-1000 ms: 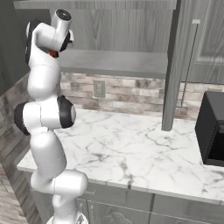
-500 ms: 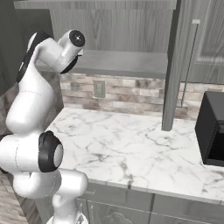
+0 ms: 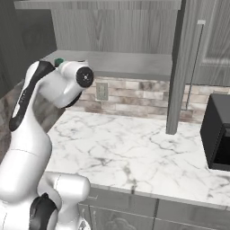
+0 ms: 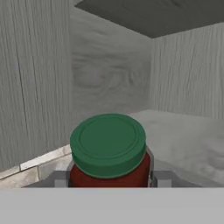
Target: Collect the paprika, mayonnaise, and shaker from the cabinet and place them next to the stove.
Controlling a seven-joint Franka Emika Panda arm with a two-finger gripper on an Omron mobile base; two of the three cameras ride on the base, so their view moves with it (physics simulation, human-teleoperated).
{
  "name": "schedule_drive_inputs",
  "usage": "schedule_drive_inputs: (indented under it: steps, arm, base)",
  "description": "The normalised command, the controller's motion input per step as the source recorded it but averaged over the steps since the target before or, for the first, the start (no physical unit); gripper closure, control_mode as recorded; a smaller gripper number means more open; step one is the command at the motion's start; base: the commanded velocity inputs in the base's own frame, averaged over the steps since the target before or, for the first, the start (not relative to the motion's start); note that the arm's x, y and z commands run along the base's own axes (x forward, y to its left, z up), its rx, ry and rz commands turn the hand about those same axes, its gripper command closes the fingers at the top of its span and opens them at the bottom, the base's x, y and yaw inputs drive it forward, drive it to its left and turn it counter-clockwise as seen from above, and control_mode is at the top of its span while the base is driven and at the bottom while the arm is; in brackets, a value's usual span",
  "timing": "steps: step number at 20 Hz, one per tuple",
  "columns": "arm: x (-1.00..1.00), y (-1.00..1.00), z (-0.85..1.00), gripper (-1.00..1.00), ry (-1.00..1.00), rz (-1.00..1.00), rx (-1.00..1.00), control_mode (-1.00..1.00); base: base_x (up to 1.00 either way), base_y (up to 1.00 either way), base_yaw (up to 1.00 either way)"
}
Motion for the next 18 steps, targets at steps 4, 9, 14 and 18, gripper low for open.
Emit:
schedule_drive_inputs:
  steps: [4, 9, 14, 18]
  arm:
    - [-1.00, -0.38, 0.04, 1.00, -0.06, 0.00, 0.02, -1.00]
    - [-1.00, -0.33, 0.04, 1.00, -0.03, -0.01, 0.00, -1.00]
    - [-1.00, -0.29, 0.01, 1.00, 0.00, -0.01, 0.00, -1.00]
    - [-0.94, -0.26, 0.00, 1.00, 0.00, -0.01, 0.00, -1.00]
  base:
    - [0.00, 0.00, 0.00]
    - [0.00, 0.00, 0.00]
    - [0.00, 0.00, 0.00]
    - [0.00, 0.00, 0.00]
